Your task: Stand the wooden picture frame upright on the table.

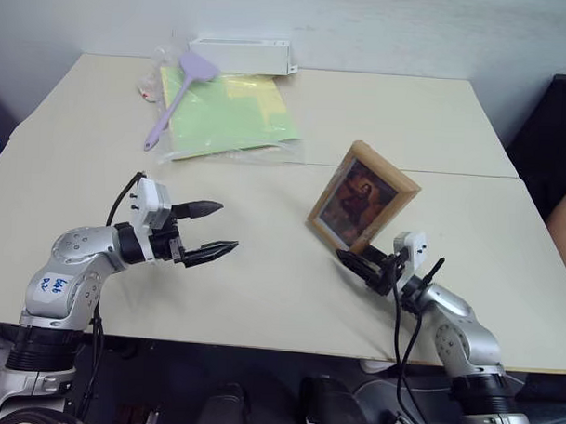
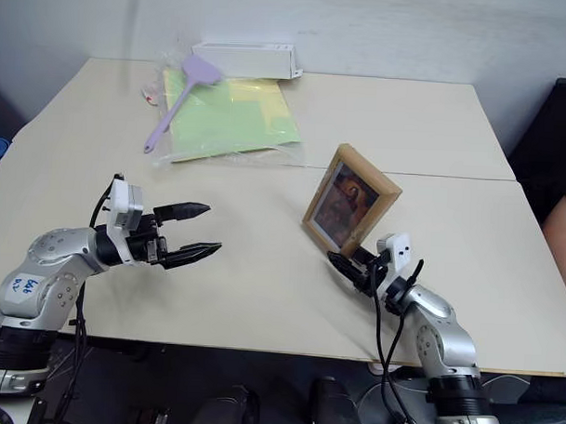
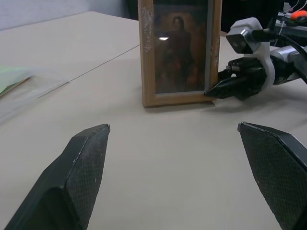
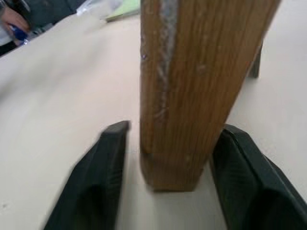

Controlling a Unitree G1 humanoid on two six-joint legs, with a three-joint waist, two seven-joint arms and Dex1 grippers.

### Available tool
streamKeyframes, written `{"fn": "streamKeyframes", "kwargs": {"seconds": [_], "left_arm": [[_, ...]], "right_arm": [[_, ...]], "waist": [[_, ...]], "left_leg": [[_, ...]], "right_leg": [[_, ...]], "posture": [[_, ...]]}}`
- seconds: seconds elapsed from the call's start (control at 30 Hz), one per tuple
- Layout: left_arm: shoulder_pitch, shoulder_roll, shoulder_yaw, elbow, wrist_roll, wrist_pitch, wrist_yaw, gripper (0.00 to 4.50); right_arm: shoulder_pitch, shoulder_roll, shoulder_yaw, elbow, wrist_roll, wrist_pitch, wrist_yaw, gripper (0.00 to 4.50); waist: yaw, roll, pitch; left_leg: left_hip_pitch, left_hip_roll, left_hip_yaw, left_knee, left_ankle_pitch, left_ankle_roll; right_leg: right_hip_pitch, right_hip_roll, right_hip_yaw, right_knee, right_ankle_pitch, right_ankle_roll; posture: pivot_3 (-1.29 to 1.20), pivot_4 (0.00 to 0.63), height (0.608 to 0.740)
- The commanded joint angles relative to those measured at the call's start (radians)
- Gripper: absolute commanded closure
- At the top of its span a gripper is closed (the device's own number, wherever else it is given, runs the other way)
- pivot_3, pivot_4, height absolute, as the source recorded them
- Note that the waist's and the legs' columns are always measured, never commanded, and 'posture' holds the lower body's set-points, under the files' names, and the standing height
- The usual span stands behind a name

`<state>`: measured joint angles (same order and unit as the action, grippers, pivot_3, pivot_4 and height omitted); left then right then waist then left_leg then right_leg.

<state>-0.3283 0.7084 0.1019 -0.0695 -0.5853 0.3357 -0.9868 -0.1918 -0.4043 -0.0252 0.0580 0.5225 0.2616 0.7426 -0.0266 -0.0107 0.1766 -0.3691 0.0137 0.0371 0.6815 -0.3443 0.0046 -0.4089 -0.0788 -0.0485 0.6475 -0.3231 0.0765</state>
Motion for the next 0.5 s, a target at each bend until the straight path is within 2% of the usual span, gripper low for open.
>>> {"fn": "streamKeyframes", "kwargs": {"seconds": [0.03, 0.1, 0.3, 0.4, 0.5], "left_arm": [[0.006, 0.011, 0.027, -0.027, 0.011, -0.015, -0.012, 0.00], [0.024, 0.021, 0.037, -0.022, 0.022, -0.024, -0.021, 0.00], [0.119, 0.063, 0.075, 0.020, 0.090, -0.111, -0.054, 0.00], [0.198, 0.097, 0.102, 0.057, 0.173, -0.209, -0.052, 0.00], [0.262, 0.115, 0.125, 0.080, 0.210, -0.289, -0.069, 0.00]], "right_arm": [[0.039, -0.037, -0.021, -0.049, 0.003, 0.040, 0.027, 0.57], [0.061, -0.071, -0.044, -0.087, 0.019, 0.067, 0.047, 0.04], [0.183, -0.238, -0.129, -0.183, 0.013, 0.017, 0.179, 0.04], [0.253, -0.281, -0.229, -0.228, -0.004, -0.165, 0.265, 0.04], [0.300, -0.320, -0.254, -0.212, -0.047, -0.311, 0.359, 0.04]], "waist": [[0.001, 0.000, 0.000], [0.004, 0.000, 0.000], [0.012, 0.001, 0.001], [0.016, 0.002, 0.001], [0.012, 0.003, 0.001]], "left_leg": [[0.000, 0.000, 0.000, 0.000, 0.000, 0.000], [0.000, 0.000, 0.000, 0.000, 0.000, 0.001], [-0.001, 0.000, 0.000, 0.000, -0.001, 0.002], [-0.001, 0.000, 0.000, -0.001, -0.001, 0.002], [0.001, 0.000, 0.001, -0.001, -0.002, 0.002]], "right_leg": [[0.000, 0.000, 0.000, 0.000, 0.000, 0.000], [0.000, 0.000, 0.000, 0.000, 0.000, 0.000], [0.000, 0.000, -0.001, -0.003, 0.000, 0.000], [0.000, 0.000, 0.000, -0.005, 0.000, 0.000], [0.000, 0.000, 0.001, -0.005, 0.000, 0.000]], "posture": [[0.00, 0.150, 0.740], [0.00, 0.150, 0.740], [0.00, 0.150, 0.740], [0.00, 0.150, 0.740], [0.00, 0.150, 0.740]]}}
